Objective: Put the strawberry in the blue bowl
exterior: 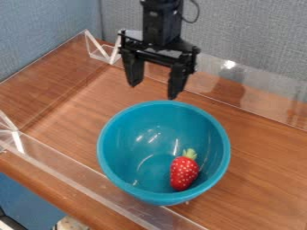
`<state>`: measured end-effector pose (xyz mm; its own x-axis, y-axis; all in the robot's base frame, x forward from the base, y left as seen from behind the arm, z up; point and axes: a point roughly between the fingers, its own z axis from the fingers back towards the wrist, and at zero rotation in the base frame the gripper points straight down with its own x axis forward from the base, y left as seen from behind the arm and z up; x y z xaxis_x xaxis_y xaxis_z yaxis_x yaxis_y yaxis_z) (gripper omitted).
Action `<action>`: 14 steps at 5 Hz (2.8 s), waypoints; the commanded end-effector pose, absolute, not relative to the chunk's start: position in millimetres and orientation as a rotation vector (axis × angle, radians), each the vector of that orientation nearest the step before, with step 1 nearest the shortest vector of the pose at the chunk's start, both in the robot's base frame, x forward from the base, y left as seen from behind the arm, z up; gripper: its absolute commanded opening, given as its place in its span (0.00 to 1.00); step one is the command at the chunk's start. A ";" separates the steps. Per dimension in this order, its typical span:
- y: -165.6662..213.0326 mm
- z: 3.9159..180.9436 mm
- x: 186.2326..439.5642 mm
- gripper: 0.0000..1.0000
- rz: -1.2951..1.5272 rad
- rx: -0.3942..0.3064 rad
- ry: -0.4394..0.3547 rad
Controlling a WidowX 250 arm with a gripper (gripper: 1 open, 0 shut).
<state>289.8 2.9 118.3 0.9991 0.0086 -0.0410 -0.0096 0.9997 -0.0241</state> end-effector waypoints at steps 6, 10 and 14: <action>24.1 110.8 328.4 1.00 -0.131 -0.040 -0.070; -2.0 130.6 297.4 1.00 -0.161 -0.040 -0.113; -2.9 152.2 273.9 1.00 -0.118 -0.040 -0.108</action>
